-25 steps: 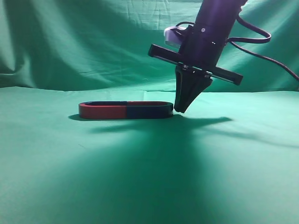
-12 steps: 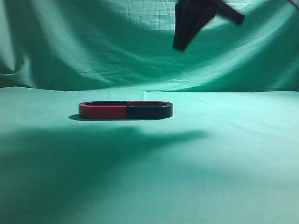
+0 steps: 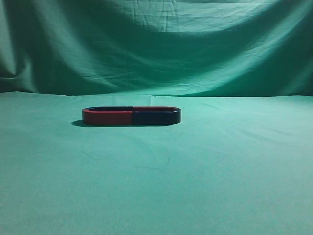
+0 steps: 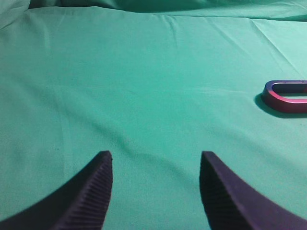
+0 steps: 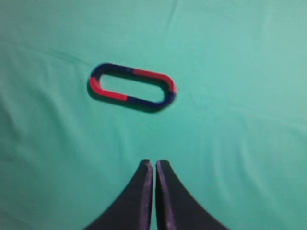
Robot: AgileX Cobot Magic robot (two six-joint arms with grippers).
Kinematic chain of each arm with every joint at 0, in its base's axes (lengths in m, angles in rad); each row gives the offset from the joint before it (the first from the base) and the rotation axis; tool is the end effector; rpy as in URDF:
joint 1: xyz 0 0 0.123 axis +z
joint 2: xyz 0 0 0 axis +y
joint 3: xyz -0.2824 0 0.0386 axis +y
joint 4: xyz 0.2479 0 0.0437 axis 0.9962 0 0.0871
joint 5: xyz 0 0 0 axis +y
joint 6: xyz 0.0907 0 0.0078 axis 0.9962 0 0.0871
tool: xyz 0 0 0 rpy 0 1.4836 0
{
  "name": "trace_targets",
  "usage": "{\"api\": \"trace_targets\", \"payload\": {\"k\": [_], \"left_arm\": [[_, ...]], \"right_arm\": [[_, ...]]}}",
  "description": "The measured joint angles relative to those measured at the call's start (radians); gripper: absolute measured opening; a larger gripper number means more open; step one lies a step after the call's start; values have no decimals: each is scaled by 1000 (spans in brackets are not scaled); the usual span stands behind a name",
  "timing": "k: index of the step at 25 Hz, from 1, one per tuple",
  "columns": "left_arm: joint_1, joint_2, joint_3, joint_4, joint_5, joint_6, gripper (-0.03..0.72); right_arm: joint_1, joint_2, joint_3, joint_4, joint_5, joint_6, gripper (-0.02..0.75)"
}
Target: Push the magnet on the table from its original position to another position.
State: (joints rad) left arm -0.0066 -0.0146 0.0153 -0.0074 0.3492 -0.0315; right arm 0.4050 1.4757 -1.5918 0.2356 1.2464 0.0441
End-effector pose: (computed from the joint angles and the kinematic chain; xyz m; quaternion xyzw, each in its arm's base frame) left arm 0.0529 -0.0006 0.1772 -0.0119 0.7935 -0.0147 0.6082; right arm 0.2660 0.1359 0.4035 -0.1651 0.9444 0.1720 0.2264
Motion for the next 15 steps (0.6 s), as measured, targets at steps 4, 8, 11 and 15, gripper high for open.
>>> {"api": "trace_targets", "payload": {"k": [4,8,11,15], "left_arm": [[0,0,0,0,0,0,372],[0,0,0,0,0,0,372],[0,0,0,0,0,0,372],[0,0,0,0,0,0,372]], "right_arm": [[0,-196,185,-72,6,40,0],[0,-402,356,-148,12,74,0],[0,-571,462,-190,15,81,0],[0,-779,560,-198,19,83,0]]}}
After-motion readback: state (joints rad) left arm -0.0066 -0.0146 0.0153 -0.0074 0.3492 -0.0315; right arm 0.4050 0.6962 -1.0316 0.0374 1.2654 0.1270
